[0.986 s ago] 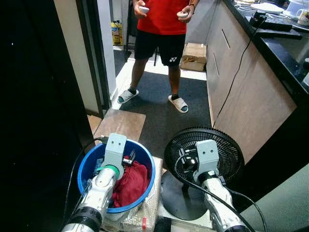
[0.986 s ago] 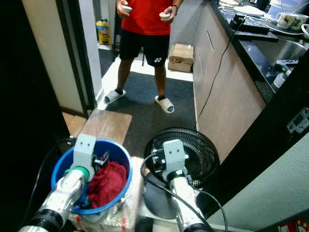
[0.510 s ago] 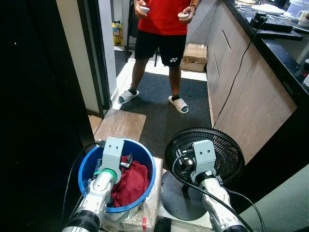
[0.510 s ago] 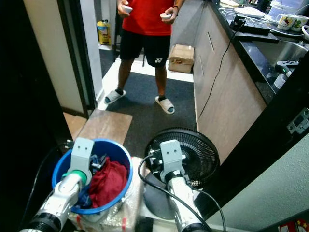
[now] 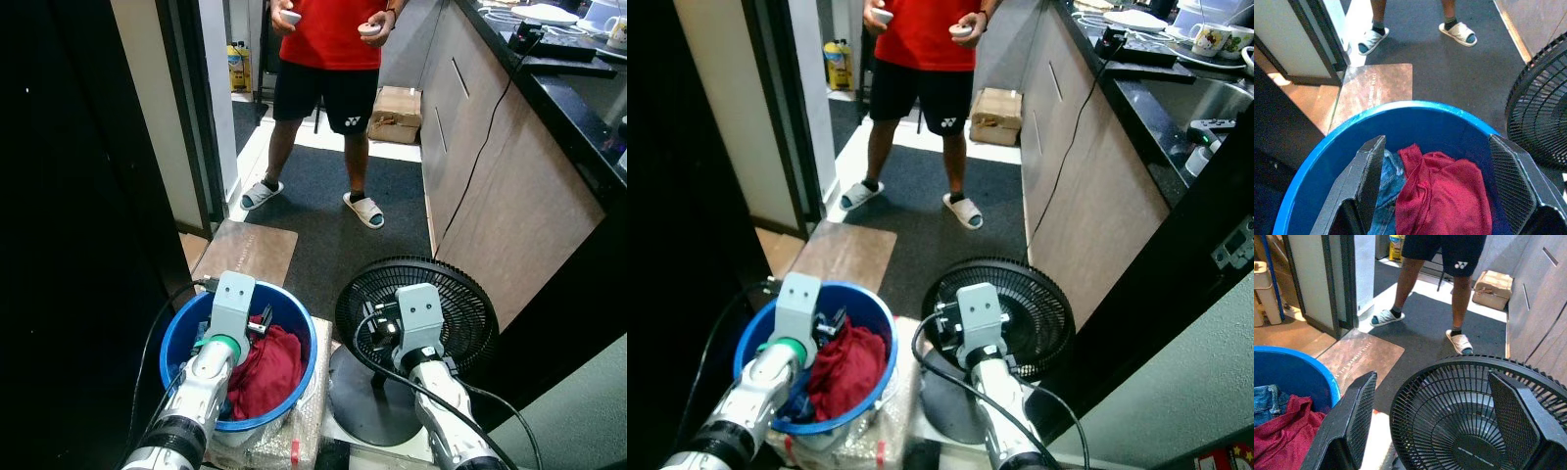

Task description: Clothes washing

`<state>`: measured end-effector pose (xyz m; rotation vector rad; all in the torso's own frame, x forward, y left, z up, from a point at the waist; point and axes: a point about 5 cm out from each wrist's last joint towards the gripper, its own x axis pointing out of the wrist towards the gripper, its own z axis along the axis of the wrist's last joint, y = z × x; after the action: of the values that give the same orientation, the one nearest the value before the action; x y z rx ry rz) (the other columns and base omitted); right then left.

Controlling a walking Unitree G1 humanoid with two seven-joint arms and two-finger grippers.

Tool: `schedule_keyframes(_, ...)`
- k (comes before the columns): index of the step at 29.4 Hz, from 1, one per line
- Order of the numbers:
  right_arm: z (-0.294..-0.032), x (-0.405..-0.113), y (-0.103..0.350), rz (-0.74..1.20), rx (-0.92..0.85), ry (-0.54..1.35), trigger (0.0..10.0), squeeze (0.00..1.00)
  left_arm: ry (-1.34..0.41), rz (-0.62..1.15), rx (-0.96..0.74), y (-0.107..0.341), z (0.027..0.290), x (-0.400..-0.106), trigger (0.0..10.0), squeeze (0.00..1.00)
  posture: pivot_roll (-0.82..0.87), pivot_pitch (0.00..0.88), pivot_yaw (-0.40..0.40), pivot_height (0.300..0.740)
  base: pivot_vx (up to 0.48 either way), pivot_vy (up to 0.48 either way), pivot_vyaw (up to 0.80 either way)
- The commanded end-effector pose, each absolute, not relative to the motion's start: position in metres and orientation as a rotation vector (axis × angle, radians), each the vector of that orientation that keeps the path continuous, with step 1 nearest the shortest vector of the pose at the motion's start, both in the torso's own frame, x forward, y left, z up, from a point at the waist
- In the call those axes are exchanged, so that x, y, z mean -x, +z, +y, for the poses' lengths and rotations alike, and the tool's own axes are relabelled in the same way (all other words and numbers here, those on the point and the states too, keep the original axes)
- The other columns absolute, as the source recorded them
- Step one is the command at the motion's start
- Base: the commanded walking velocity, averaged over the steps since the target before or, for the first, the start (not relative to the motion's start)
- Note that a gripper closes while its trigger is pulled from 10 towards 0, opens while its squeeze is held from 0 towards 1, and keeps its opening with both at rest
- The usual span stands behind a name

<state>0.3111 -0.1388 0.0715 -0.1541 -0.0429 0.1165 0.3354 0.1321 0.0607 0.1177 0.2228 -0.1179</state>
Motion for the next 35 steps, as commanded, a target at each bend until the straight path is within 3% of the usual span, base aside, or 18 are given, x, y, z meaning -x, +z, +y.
schedule_keyframes(1,-0.145,-0.311,0.07,-0.035,0.158,0.093,10.0,0.0,-0.137,0.241,-0.118,0.056,0.128,-0.334,10.0,0.0,-0.08,0.0,0.046,0.74,0.0,0.0,0.0)
schedule_keyframes(18,-0.141,-0.303,0.063,-0.023,0.145,0.082,10.0,0.0,-0.155,0.246,-0.132,0.053,0.129,-0.333,10.0,0.0,-0.1,0.0,0.075,0.74,0.0,0.0,0.0)
schedule_keyframes(35,-0.158,-0.301,0.044,0.101,0.13,0.079,10.0,0.0,-0.06,0.246,-0.12,0.045,0.144,-0.321,10.0,0.0,0.04,0.0,-0.026,0.74,0.0,0.0,0.0)
